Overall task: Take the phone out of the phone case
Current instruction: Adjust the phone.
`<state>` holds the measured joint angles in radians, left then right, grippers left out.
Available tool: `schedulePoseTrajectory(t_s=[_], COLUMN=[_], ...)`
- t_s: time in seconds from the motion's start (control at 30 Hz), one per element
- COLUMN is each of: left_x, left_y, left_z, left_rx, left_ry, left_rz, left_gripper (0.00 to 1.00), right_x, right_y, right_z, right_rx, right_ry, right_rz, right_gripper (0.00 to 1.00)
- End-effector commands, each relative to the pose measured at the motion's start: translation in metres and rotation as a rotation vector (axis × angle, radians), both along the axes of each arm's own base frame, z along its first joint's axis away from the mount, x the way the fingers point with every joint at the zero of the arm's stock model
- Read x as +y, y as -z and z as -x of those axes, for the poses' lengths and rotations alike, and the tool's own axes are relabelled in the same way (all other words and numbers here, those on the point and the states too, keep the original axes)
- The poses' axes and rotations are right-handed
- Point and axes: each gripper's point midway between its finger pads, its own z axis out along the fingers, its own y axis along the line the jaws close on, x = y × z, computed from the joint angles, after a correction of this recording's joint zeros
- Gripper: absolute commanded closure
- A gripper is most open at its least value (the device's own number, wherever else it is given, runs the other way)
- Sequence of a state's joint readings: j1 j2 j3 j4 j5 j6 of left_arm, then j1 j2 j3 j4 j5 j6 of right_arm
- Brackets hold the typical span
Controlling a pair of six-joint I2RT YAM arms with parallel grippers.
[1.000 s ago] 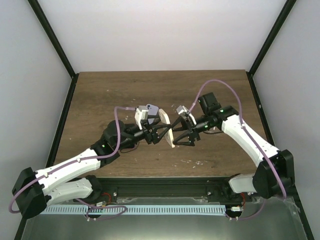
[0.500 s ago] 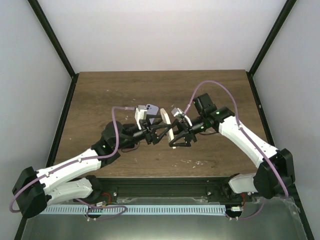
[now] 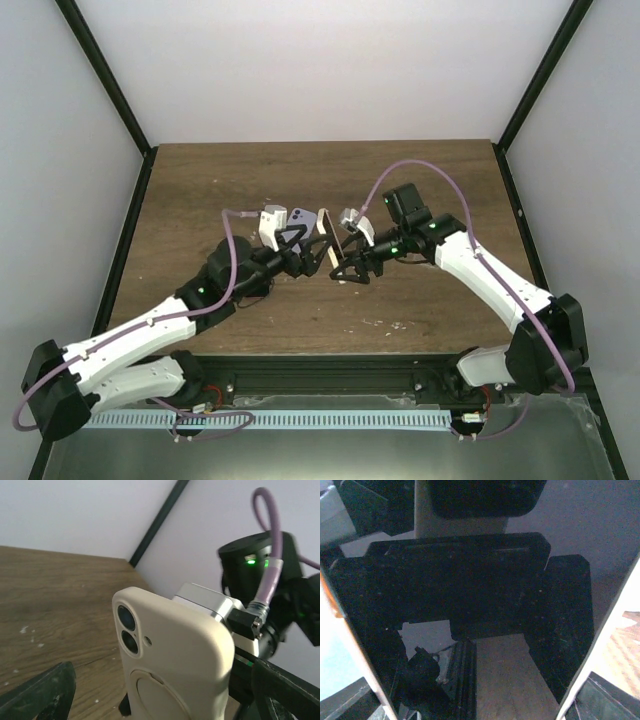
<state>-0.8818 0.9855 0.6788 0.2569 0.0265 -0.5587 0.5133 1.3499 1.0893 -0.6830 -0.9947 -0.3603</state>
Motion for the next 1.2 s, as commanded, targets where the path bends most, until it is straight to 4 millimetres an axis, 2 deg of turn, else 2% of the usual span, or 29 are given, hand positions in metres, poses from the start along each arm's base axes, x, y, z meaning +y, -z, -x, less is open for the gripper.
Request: schedulePoseTrajectory(t_s=[0.0, 0.1, 0.23, 0.43, 0.67, 0.73, 0.8, 0.97, 1.07, 1.1, 1.17], left_x=[0.002, -0.006, -0.02, -0.033, -0.046, -0.049, -0.05, -0.057, -0.059, -0.059, -0.062], left_y=[0.015, 0.022, 0.034, 0.038, 0.048, 0.05, 0.051, 0.049, 0.05, 0.05, 0.052], left_z=[-0.019, -0.029, -0.042, -0.06, -0.066, -0.069, -0.071, -0.074, -0.076, -0.078, -0.081], left_rx=[0.099, 0.174, 0.246, 0.32, 0.362, 0.373, 0.377, 0.384, 0.373, 0.371, 0.376], left_ry=[-0.095, -0.113, -0.128, -0.167, -0.15, -0.147, -0.143, -0.115, -0.107, -0.105, -0.092], left_rz=[-0.065, -0.065, -0.093, -0.05, -0.035, -0.039, -0.032, -0.007, -0.009, -0.008, -0.005], left_gripper=[0.06, 0.16, 0.25, 0.48, 0.68, 0.78, 0.81, 0.8, 0.91, 0.92, 0.84], right_x=[-0.006, -0.015, -0.022, -0.028, -0.033, -0.034, -0.036, -0.037, -0.037, -0.037, -0.038], right_y=[0.001, 0.006, 0.01, 0.021, 0.017, 0.016, 0.015, 0.012, 0.012, 0.013, 0.015], right_z=[-0.042, -0.061, -0.072, -0.078, -0.086, -0.087, -0.088, -0.089, -0.089, -0.088, -0.088], right_rx=[-0.199, -0.257, -0.305, -0.328, -0.355, -0.364, -0.374, -0.382, -0.379, -0.378, -0.375], right_ry=[0.177, 0.268, 0.323, 0.359, 0.41, 0.419, 0.428, 0.439, 0.441, 0.44, 0.44], right_rz=[0.108, 0.181, 0.239, 0.299, 0.315, 0.317, 0.318, 0.318, 0.317, 0.317, 0.319], right_gripper=[0.49, 0.49, 0.49, 0.49, 0.51, 0.51, 0.52, 0.52, 0.52, 0.52, 0.51])
